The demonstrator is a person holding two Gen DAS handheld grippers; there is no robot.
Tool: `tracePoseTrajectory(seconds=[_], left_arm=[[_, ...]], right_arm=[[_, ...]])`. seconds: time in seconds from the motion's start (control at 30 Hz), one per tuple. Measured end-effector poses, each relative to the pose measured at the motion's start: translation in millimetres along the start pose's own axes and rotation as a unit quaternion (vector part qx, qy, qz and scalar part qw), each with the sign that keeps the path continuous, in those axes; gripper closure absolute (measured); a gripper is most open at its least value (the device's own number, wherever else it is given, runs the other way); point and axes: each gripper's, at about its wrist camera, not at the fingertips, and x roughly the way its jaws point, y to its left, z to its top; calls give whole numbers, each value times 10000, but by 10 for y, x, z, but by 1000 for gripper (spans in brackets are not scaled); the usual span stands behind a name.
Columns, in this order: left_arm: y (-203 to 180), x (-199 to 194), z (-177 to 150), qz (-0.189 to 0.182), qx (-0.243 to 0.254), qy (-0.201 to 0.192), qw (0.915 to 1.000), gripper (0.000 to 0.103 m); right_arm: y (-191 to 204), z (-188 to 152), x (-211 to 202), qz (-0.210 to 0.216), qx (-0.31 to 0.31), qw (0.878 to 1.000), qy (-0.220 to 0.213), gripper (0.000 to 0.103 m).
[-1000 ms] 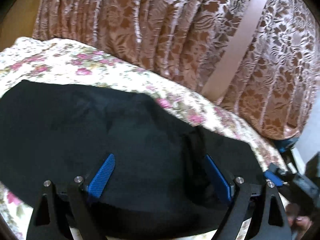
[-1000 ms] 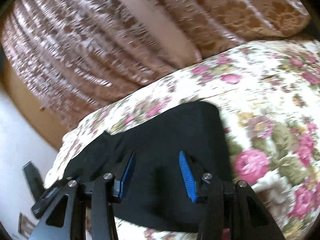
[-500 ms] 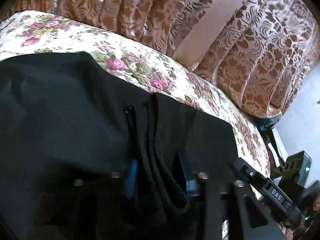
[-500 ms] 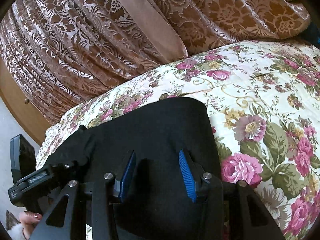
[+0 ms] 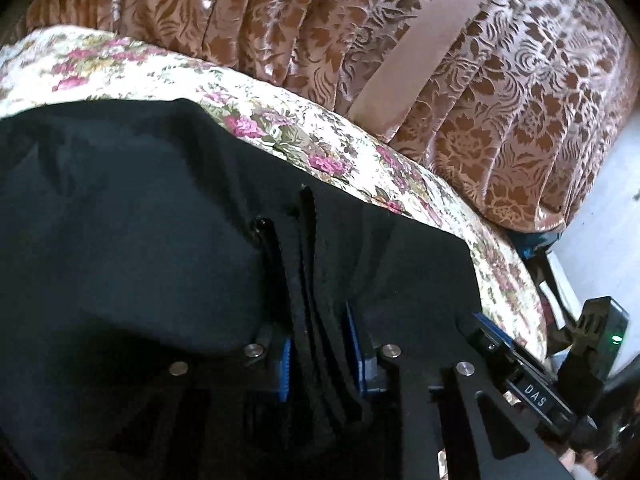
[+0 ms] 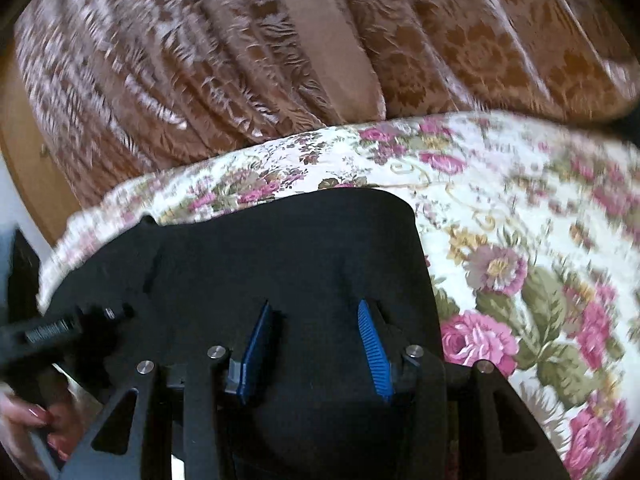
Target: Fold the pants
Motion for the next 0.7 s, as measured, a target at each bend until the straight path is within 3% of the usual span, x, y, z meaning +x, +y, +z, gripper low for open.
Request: tracePoseTrajectory(seconds=[0.23, 0.43, 0.7], left_arm=[[174, -120, -21, -320, -499, -124, 9982, 71], [229, -401, -53, 6, -364, -533, 9979, 56], [734, -864, -82, 625, -1029, -1052, 9871, 55]], right_arm=[[-29, -14, 7, 18, 55, 10000, -56, 56], [-46, -25, -7, 70, 127, 9998, -100, 56], [-80, -35, -14, 128, 270, 9994, -157, 56]])
